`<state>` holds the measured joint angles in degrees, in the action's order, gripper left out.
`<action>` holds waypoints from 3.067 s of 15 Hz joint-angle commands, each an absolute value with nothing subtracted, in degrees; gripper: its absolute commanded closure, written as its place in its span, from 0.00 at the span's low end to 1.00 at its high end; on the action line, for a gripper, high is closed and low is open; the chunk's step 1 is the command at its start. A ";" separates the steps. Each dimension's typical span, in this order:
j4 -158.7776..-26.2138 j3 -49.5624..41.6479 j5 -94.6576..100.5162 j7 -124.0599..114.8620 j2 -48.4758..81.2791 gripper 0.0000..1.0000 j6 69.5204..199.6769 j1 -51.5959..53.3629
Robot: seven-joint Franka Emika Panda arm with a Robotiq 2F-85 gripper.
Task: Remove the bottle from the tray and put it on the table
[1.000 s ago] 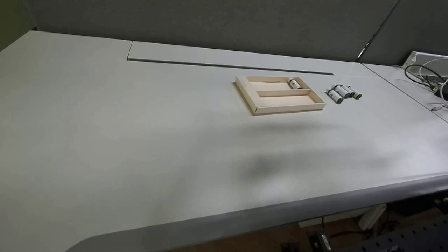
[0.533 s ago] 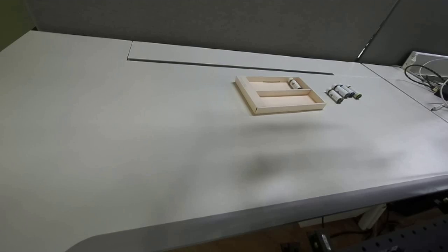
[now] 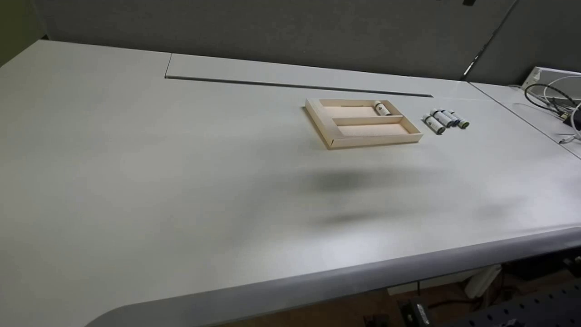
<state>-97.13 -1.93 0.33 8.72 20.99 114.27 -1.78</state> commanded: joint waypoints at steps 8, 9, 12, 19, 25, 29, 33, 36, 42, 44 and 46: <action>-77.30 0.86 0.70 8.77 43.61 0.00 112.67 -1.11; -76.90 0.96 0.66 8.90 44.43 0.00 112.89 -1.11; -77.09 1.09 0.63 9.24 45.68 0.00 114.08 -1.20; -77.72 1.02 1.27 10.67 48.39 0.00 114.45 -1.25; -77.16 0.60 1.75 11.20 51.62 0.00 114.88 -1.52; -76.19 -0.71 2.70 9.53 53.55 0.00 118.18 -1.35; -74.57 -1.31 3.23 9.23 55.80 0.00 120.27 -1.46; -73.57 -1.23 3.03 9.06 57.13 0.00 120.65 -1.41; -72.38 -1.05 3.02 8.94 59.09 0.00 120.86 -1.01; -72.08 -1.11 3.05 8.86 59.59 0.00 120.76 -0.93; -71.85 -1.19 3.13 8.82 60.01 0.13 120.72 -0.88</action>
